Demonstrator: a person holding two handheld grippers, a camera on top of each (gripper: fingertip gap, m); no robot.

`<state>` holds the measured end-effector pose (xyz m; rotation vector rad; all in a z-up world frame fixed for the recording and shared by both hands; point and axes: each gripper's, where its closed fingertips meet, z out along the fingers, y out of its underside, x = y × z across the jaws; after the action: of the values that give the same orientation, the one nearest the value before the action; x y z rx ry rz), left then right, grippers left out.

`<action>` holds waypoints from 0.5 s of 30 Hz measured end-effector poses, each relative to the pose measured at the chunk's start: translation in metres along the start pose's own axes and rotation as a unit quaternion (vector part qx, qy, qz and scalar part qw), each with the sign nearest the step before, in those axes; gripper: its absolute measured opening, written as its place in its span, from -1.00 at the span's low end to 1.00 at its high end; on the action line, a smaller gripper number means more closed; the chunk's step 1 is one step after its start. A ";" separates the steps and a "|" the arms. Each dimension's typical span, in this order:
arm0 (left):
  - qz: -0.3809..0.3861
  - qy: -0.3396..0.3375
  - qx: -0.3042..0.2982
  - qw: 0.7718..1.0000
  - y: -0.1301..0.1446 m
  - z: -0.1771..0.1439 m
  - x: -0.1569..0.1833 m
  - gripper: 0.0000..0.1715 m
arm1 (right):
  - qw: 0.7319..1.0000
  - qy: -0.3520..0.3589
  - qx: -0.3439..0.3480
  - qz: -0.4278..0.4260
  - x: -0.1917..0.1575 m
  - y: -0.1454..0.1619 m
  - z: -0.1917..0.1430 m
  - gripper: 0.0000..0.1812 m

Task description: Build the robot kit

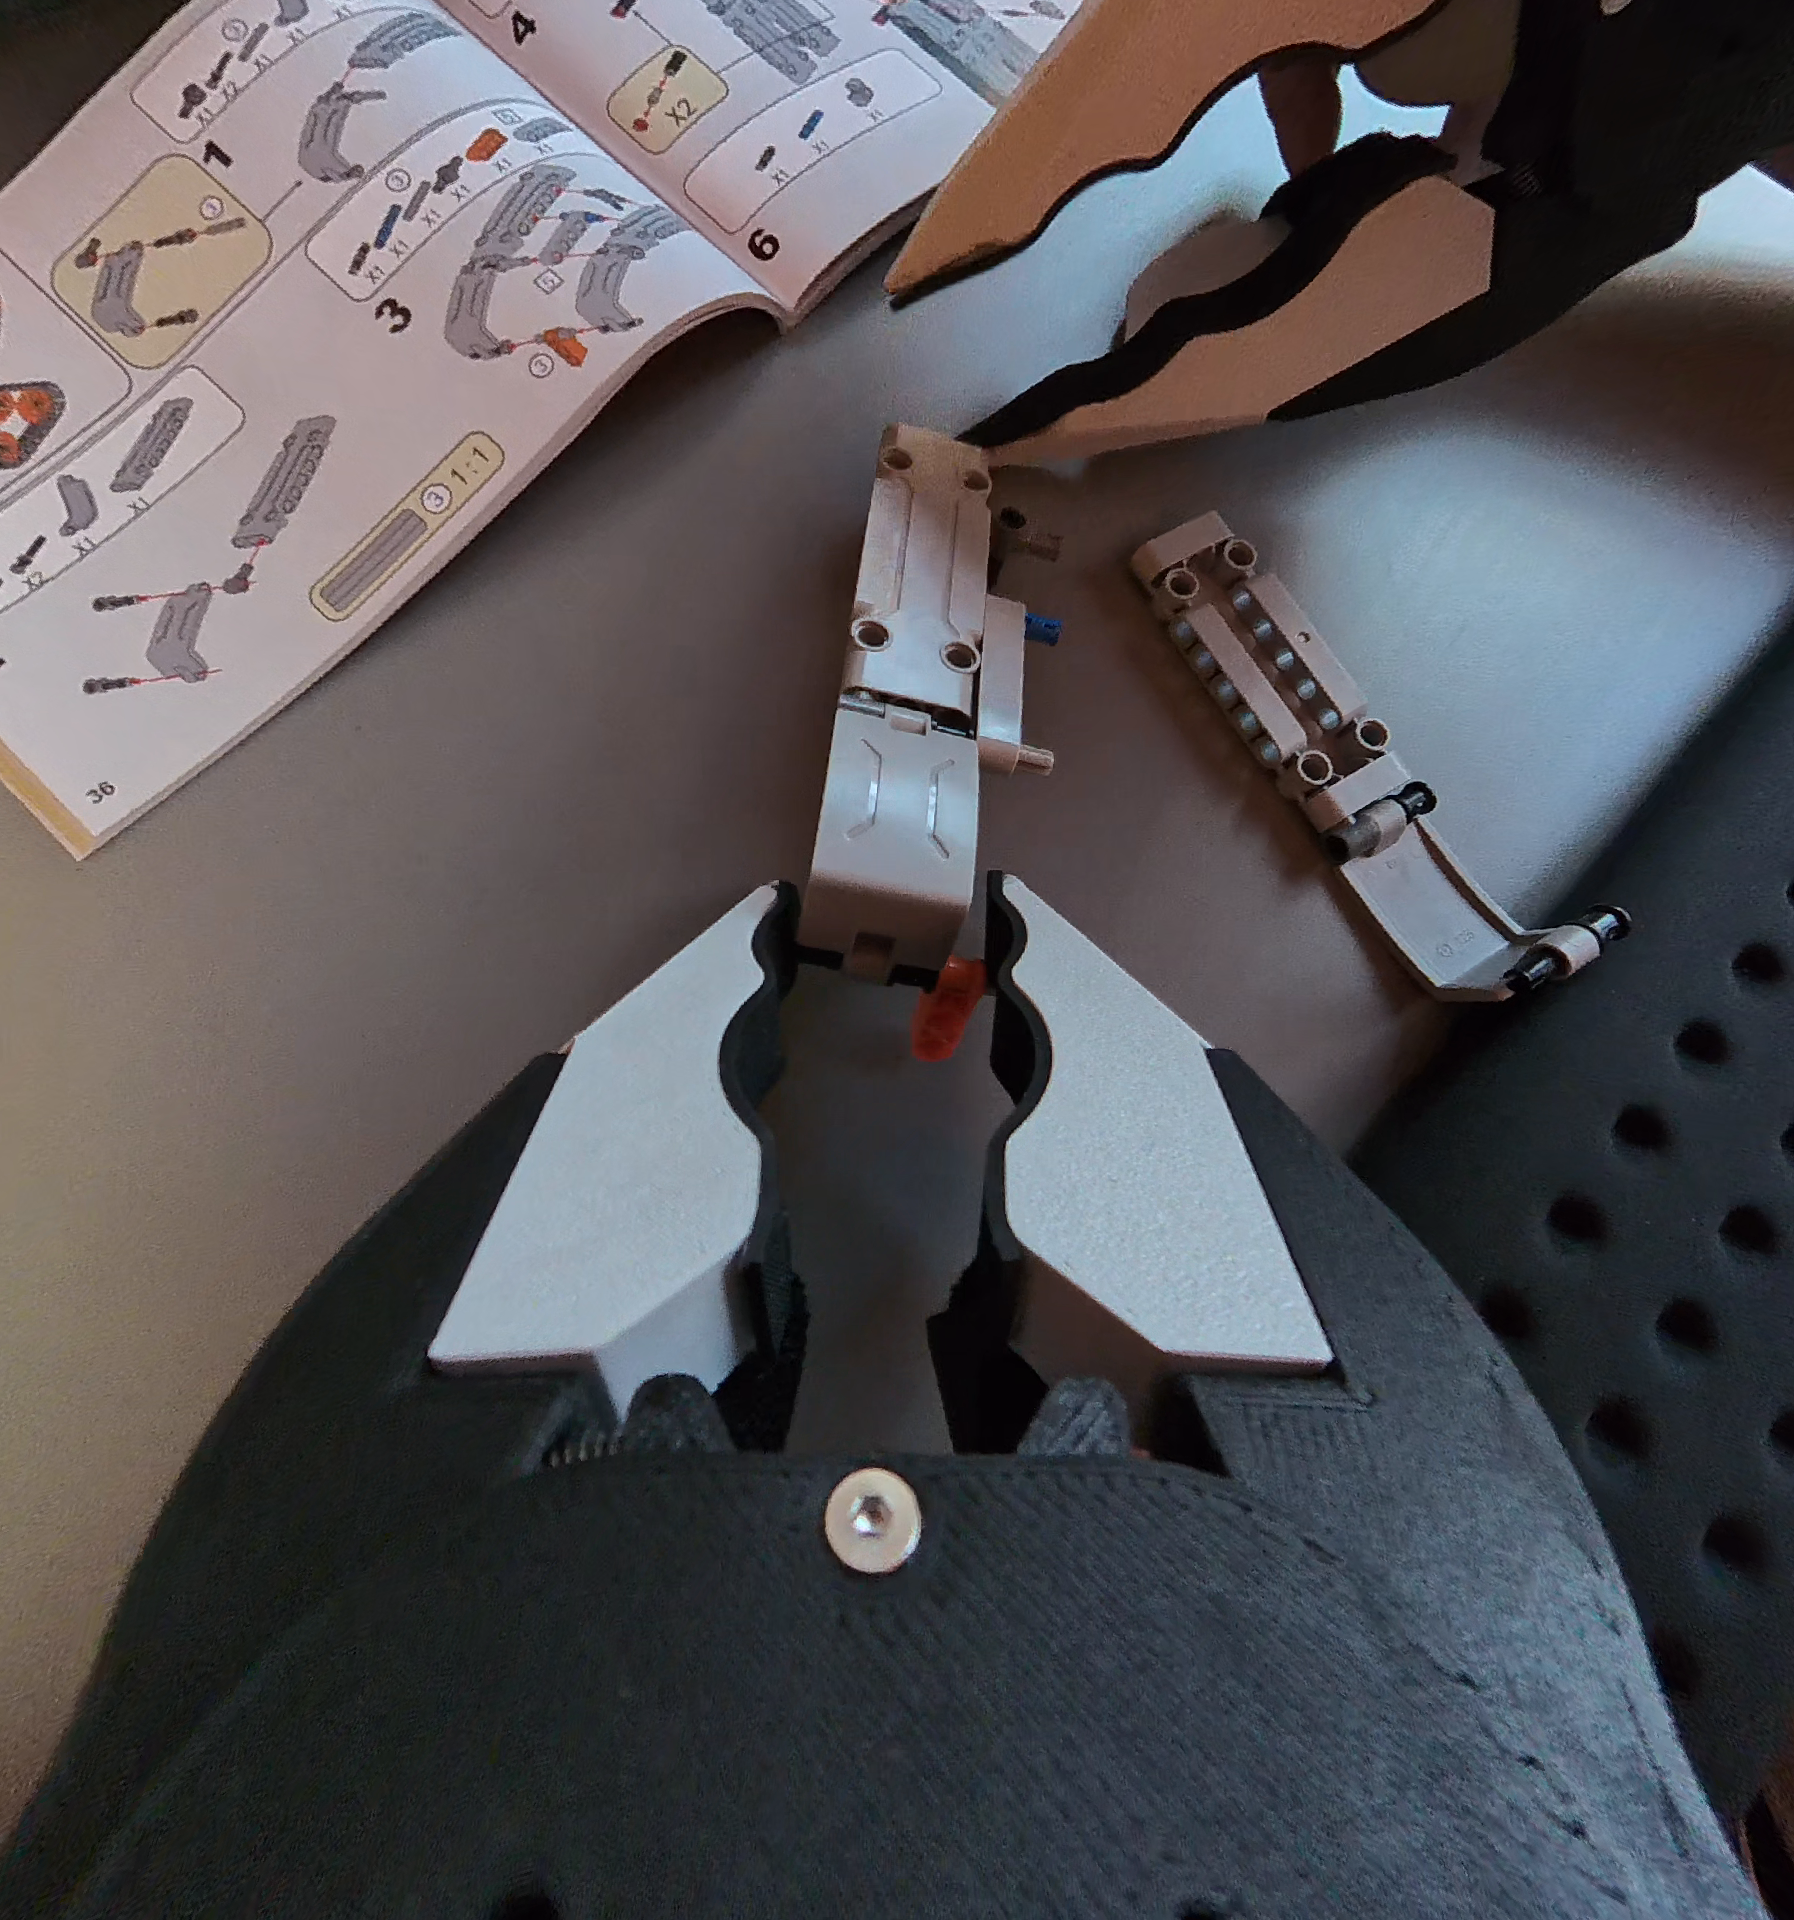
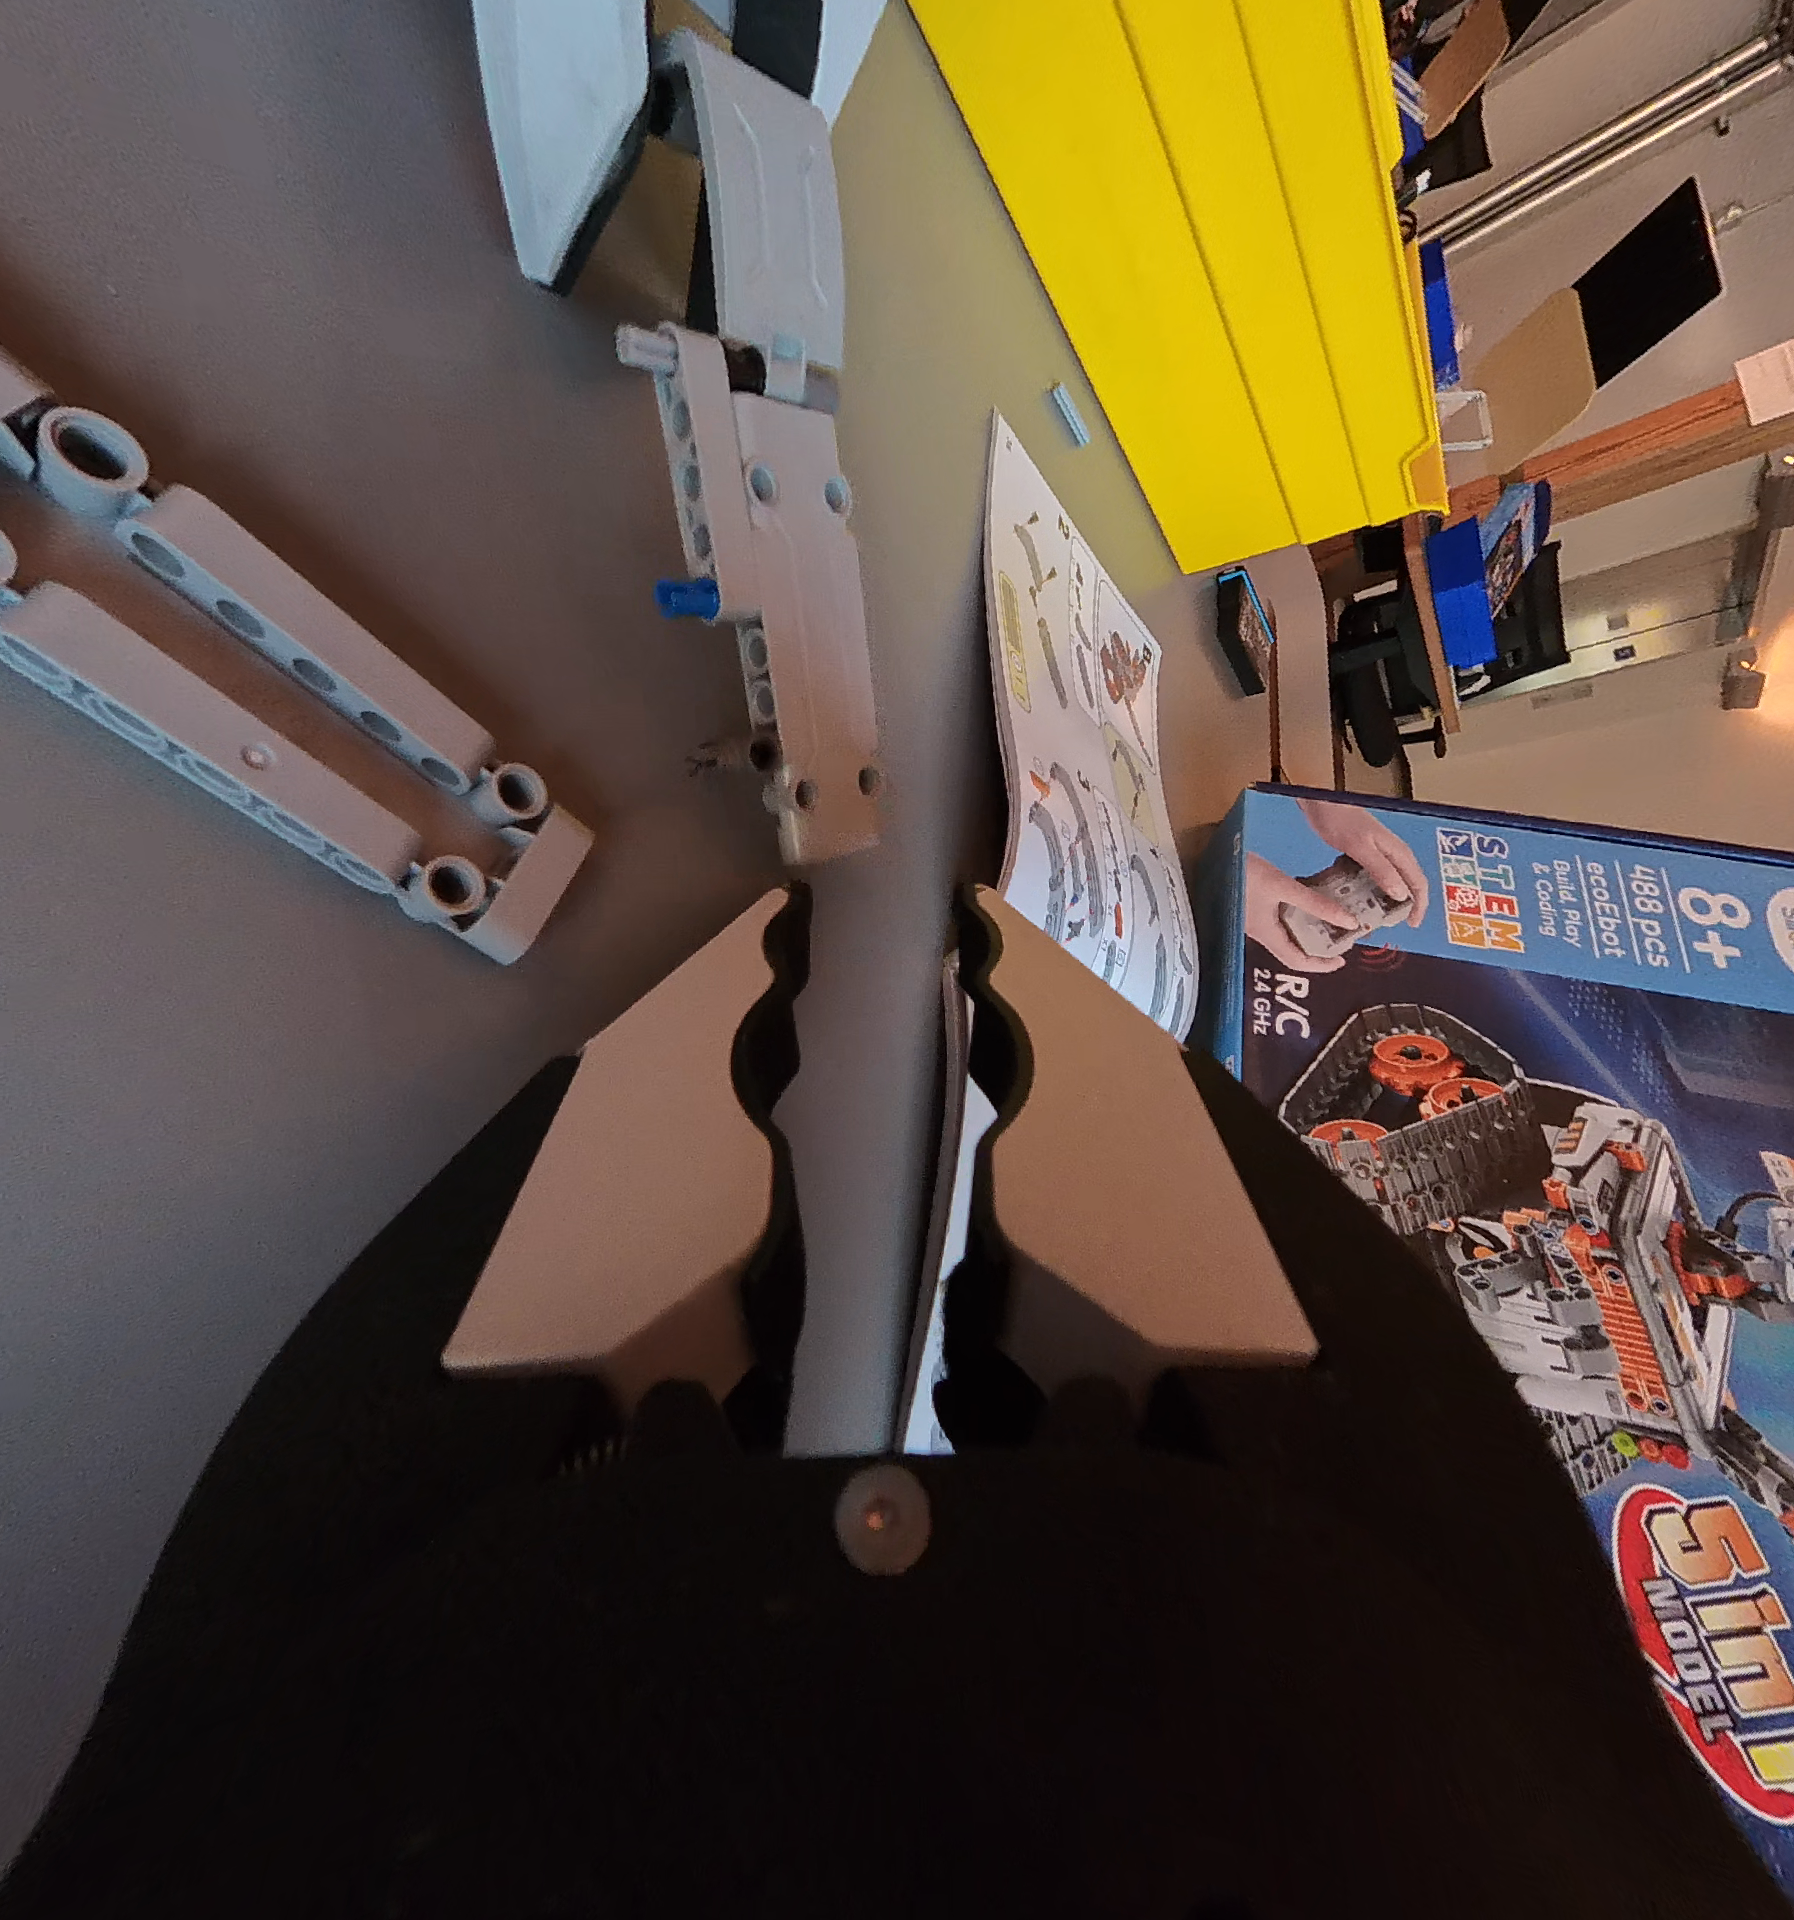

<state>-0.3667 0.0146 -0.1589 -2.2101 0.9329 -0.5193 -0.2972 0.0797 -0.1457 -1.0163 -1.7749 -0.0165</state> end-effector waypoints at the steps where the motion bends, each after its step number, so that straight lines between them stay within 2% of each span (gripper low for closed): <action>1: -0.001 -0.001 0.000 1.000 0.000 -0.001 0.000 -0.59 | 1.000 0.000 -0.001 0.001 0.000 0.001 0.000 -0.70; 15: -0.016 -0.004 0.015 1.000 -0.001 -0.007 -0.002 -0.54 | 0.997 -0.018 -0.010 0.069 0.003 0.017 -0.011 -0.69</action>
<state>-0.3715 0.0136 -0.1540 -2.2011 0.8819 -0.5356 -0.2782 0.0876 -0.1461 -1.1587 -1.7367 0.0703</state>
